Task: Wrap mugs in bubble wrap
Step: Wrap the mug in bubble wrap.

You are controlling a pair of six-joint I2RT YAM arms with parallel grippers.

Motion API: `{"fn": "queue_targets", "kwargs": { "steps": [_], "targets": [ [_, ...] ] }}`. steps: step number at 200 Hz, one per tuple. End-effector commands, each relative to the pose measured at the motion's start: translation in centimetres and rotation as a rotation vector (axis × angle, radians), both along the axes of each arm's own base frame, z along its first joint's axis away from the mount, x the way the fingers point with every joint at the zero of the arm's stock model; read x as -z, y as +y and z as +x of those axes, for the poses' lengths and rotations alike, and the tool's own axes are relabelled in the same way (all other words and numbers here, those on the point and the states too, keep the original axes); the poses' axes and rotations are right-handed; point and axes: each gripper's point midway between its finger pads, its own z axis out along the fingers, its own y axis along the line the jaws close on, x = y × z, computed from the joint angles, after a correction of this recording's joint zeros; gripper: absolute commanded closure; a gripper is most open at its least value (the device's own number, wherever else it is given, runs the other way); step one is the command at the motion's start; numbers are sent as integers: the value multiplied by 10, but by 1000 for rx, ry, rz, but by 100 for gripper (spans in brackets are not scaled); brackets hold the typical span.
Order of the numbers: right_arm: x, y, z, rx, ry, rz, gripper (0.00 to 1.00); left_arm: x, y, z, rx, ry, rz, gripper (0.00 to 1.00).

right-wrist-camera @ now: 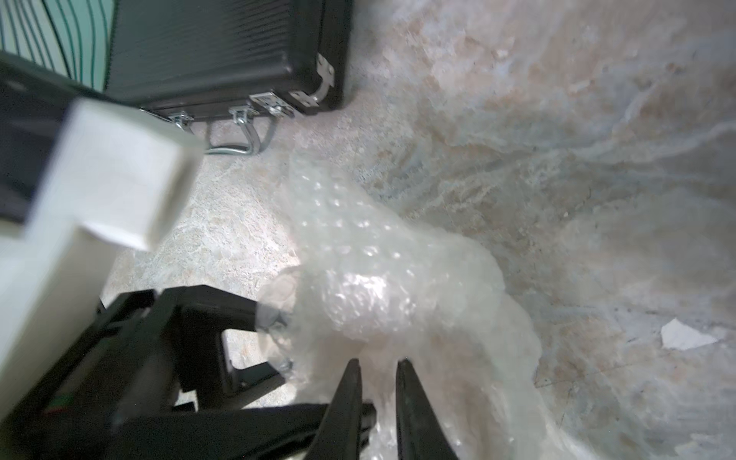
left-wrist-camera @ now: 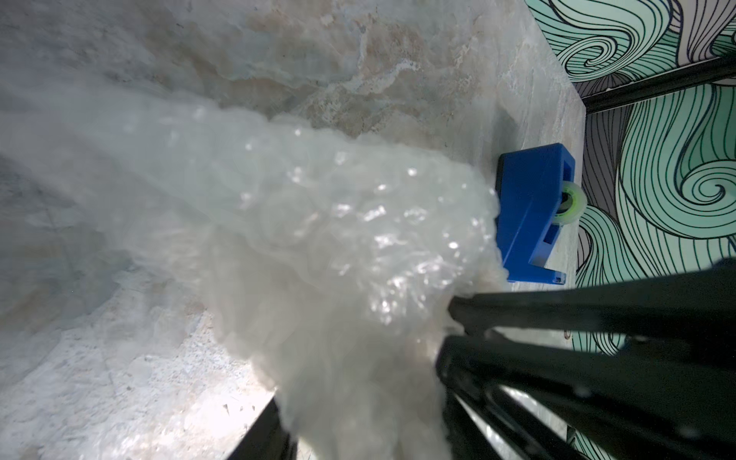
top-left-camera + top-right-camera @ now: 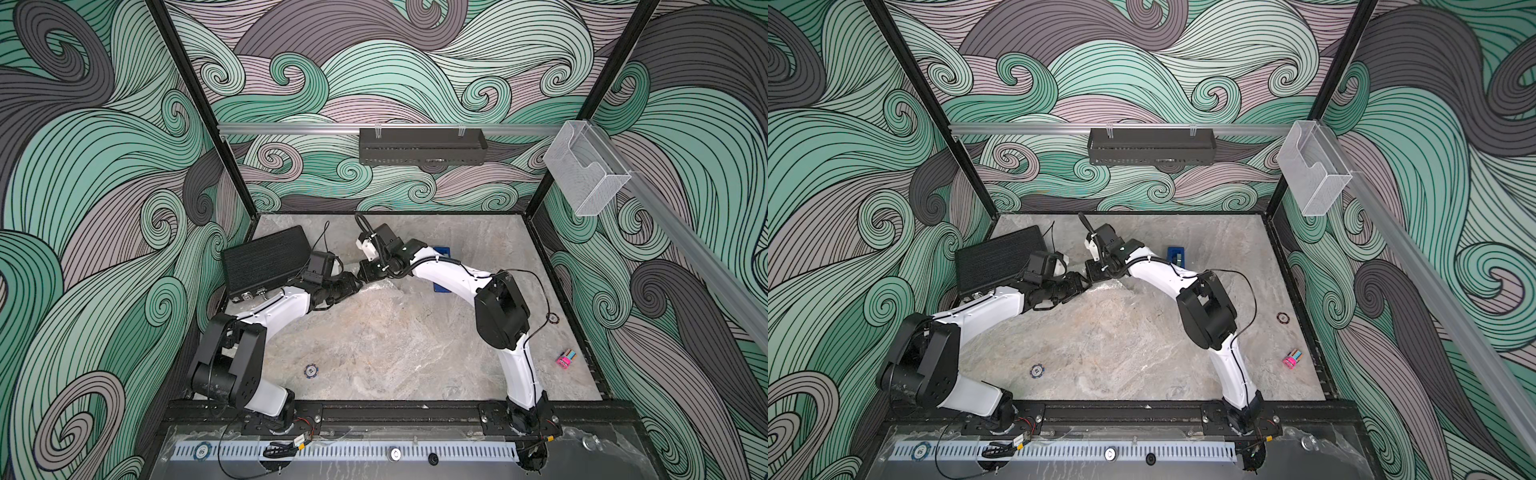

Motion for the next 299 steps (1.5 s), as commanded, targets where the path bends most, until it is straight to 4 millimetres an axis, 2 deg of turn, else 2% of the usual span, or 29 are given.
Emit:
{"fn": "queue_targets", "kwargs": {
  "steps": [1, 24, 46, 69, 90, 108, 112, 148, 181, 217, 233, 241, 255, 273, 299],
  "targets": [
    [-34, -5, 10, 7, -46, 42, 63, 22, 14, -5, -49, 63, 44, 52],
    [-60, -23, 20, 63, -88, 57, 46, 23, 14, -5, -57, 64, 41, 53],
    [-74, -48, 22, 123, -107, 45, 39, 22, 15, -5, -67, 65, 37, 53],
    [-74, -83, 15, 243, -82, 26, 35, 23, 15, -6, -82, 69, 22, 54],
    [-63, -102, -9, 328, -1, 57, 33, 26, 14, -7, -93, 74, 8, 55],
    [-44, -97, -33, 356, 116, 155, 34, 28, 14, -7, -103, 74, -4, 56],
    [-47, -92, -35, 356, 113, 196, 34, 28, 14, -7, -104, 76, -7, 56],
    [-34, -65, -59, 395, 157, 346, 34, 26, 14, -7, -117, 70, -18, 56],
    [-16, -59, -56, 425, 163, 328, 33, 27, 14, -7, -114, 73, -19, 57],
    [0, -61, -42, 443, 160, 293, 33, 26, 13, -6, -109, 69, -23, 59],
    [2, -61, -39, 438, 157, 282, 34, 25, 12, -6, -102, 66, -21, 58],
    [-4, -61, -38, 425, 145, 287, 34, 25, 13, -5, -96, 65, -12, 59],
    [-14, -66, -41, 407, 105, 282, 32, 24, 12, -4, -80, 67, -1, 59],
    [-34, -83, -42, 386, 33, 247, 25, 23, 12, -3, -74, 65, 7, 60],
    [-54, -129, -43, 406, -45, 163, 21, 20, 12, -1, -75, 59, 6, 60]
  ]
}}
